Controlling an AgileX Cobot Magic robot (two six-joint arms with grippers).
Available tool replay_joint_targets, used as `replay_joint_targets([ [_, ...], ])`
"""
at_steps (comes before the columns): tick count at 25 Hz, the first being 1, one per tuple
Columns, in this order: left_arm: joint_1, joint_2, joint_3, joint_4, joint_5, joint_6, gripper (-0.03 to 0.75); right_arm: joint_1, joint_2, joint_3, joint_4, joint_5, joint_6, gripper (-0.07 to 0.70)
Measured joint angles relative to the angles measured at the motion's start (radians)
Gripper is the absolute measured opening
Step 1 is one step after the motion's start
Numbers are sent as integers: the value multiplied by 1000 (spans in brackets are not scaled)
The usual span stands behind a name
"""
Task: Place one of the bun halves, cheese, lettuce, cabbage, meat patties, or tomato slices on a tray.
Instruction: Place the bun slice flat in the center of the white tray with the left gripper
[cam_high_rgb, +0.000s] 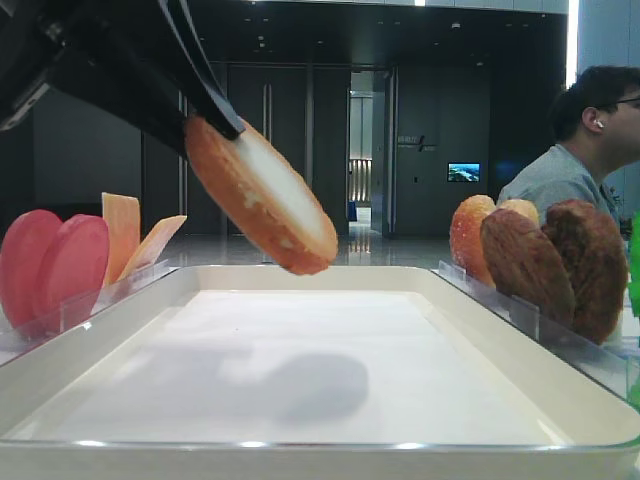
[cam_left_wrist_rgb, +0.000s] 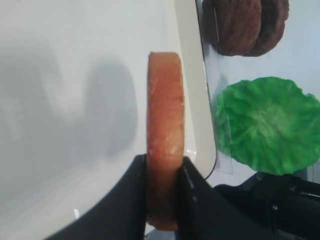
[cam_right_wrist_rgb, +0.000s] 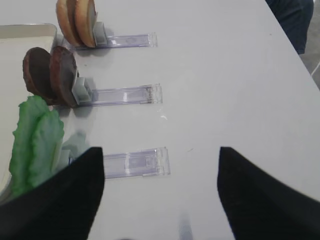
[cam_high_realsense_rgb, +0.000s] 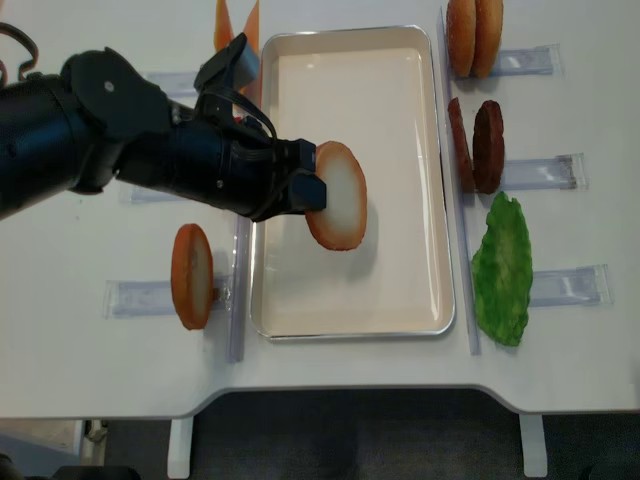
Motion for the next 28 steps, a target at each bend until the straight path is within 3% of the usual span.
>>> replay_joint_targets([
  [8, 0, 164, 1, -204, -2, 211, 118, 0, 0, 0, 0, 0, 0, 470],
  [28, 0, 254, 0, -336, -1, 350, 118, 0, 0, 0, 0, 0, 0, 470],
])
